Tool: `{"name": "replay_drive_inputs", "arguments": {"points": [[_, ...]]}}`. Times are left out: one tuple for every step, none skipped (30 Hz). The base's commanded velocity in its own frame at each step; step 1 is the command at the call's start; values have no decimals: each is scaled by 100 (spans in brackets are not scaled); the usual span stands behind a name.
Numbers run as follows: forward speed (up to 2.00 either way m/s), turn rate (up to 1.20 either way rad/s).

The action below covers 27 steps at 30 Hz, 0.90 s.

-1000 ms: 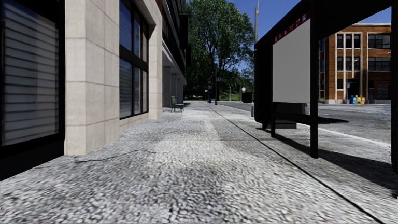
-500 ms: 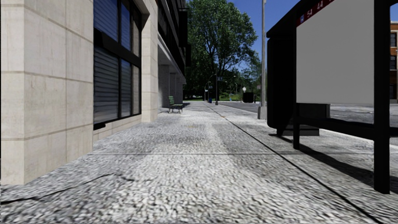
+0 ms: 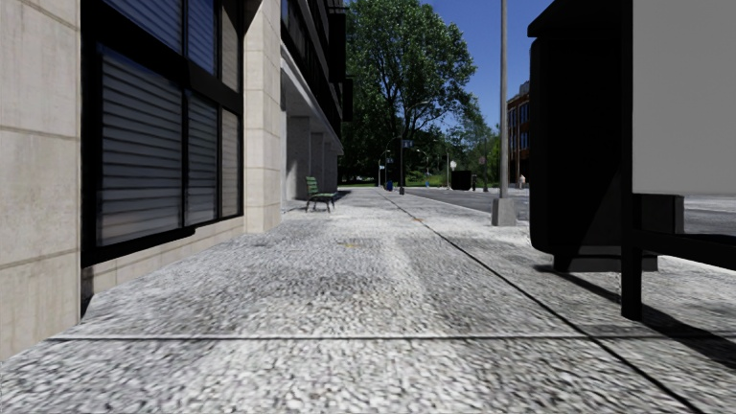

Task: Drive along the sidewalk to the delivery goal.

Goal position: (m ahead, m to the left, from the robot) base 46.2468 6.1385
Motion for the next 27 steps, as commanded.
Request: {"name": "replay_drive_inputs", "arguments": {"points": [[200,0],[200,0],[200,0],[200,0],[200,0],[200,0],[200,0],[200,0],[200,0],[200,0],[200,0],[200,0],[200,0],[200,0],[200,0],[200,0],[200,0],[200,0],[200,0],[200,0],[200,0],[200,0],[200,0],[200,0],[200,0],[200,0],[200,0]]}}
